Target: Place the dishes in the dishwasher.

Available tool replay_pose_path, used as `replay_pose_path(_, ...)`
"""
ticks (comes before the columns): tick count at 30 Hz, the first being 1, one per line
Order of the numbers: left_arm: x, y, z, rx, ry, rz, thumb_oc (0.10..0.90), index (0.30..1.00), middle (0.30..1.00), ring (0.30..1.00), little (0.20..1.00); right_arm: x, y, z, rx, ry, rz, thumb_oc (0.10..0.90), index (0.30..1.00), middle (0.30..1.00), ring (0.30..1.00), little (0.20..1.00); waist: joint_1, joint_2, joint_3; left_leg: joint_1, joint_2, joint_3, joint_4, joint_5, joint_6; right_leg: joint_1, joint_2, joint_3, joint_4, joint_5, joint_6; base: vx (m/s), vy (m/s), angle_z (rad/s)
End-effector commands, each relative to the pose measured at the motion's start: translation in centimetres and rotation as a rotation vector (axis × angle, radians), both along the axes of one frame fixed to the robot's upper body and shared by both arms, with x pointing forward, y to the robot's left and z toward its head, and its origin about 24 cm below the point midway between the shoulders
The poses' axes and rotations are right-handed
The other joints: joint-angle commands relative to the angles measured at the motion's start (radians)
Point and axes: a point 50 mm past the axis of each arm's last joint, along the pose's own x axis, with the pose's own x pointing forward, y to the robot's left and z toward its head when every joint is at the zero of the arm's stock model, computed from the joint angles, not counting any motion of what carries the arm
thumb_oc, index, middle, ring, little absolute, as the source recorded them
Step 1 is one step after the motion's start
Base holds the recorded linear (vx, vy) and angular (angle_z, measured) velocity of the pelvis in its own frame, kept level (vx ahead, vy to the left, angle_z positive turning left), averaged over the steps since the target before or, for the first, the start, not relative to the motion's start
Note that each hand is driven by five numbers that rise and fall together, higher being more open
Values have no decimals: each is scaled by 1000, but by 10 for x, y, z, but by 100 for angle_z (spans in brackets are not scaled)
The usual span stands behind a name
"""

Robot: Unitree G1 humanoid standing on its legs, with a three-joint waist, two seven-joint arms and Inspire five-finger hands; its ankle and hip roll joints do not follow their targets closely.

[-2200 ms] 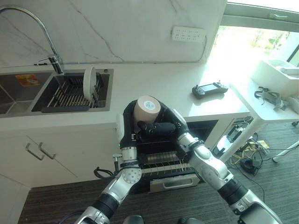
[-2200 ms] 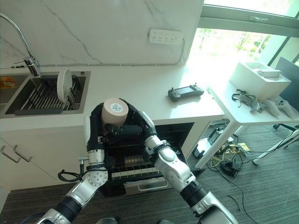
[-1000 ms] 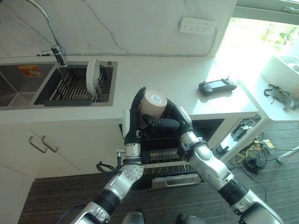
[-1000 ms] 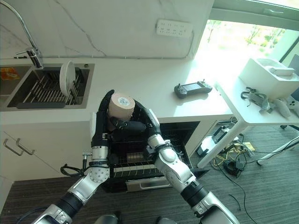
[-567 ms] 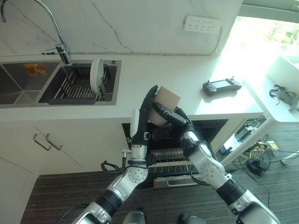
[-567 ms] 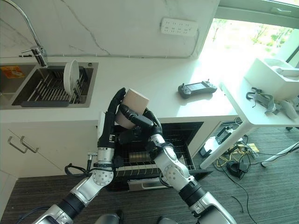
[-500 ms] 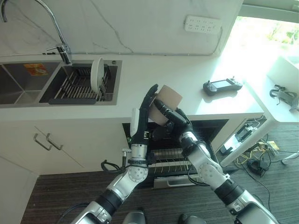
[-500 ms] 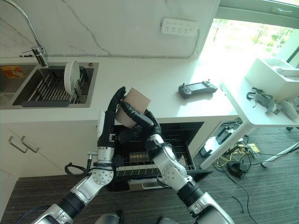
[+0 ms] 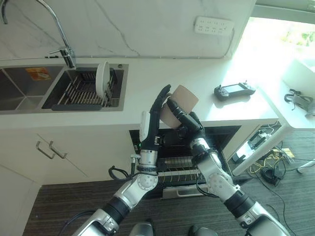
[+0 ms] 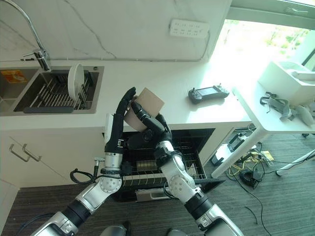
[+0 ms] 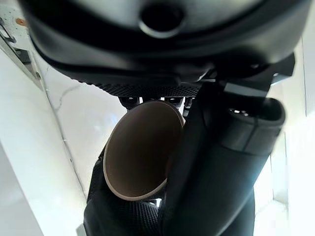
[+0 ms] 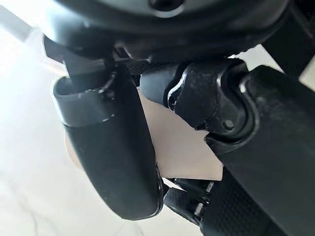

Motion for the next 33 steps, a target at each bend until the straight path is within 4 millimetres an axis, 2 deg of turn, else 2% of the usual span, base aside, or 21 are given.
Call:
replay_pose_path(1,-11,-16,24,-47,-124,-79,800,900,900,900,900,-3,-22,107,58,-533,-258,400,300,300,300,300,-12,7,-31,105,61,68,-11,-144,-9,46,21,96,2,-135,21,2,31,-2)
replay_pose_path(5,-14,-4,26,-49,-147,-26,800,900,900,900,900,-11,-49,106,-29,-599,-427,400,300,300,300,300,-23,11,-25,106,66,75,-11,-147,-8,44,25,103,2,-136,22,3,33,-6)
replay_pose_path(11,-18,25,29,-65,-181,100,800,900,900,900,900,-38,-91,107,-66,-694,-611,400,300,300,300,300,-45,14,-18,109,70,96,-11,-154,-3,37,25,111,2,-135,26,-5,40,-11)
replay_pose_path(19,-28,56,33,-67,-227,239,800,900,900,900,900,-58,-115,91,-168,-704,-705,400,300,300,300,300,-61,16,-18,108,74,114,-11,-156,-2,28,24,117,2,-131,34,3,18,-9)
replay_pose_path(21,-32,74,36,-48,-243,297,800,900,900,900,900,-63,-126,80,-242,-682,-731,400,300,300,300,300,-68,16,-22,104,78,120,-11,-155,-4,23,24,116,2,-132,37,0,0,0)
replay_pose_path(23,-32,76,37,-41,-240,302,800,900,900,900,900,-64,-126,79,-279,-690,-729,400,300,300,300,300,-70,15,-22,103,78,121,-11,-154,-5,22,25,116,2,-132,38,0,0,0)
replay_pose_path(25,-31,80,38,-28,-212,267,800,900,900,900,900,-64,-125,78,-380,-705,-715,400,300,300,300,300,-74,16,-22,101,80,121,-11,-152,-7,19,26,118,2,-132,39,0,0,0)
replay_pose_path(27,-29,77,35,25,-143,148,800,900,900,900,900,-61,-124,71,-480,-671,-668,400,300,300,300,300,-78,17,-20,99,82,124,-11,-149,-8,16,26,119,2,-130,39,0,0,0)
replay_pose_path(33,-39,87,19,125,94,-53,800,900,900,900,900,-66,-146,36,-554,-499,-623,400,300,300,300,300,-86,21,-8,87,85,130,-11,-142,-11,6,22,108,2,-127,46,-1,0,-1)
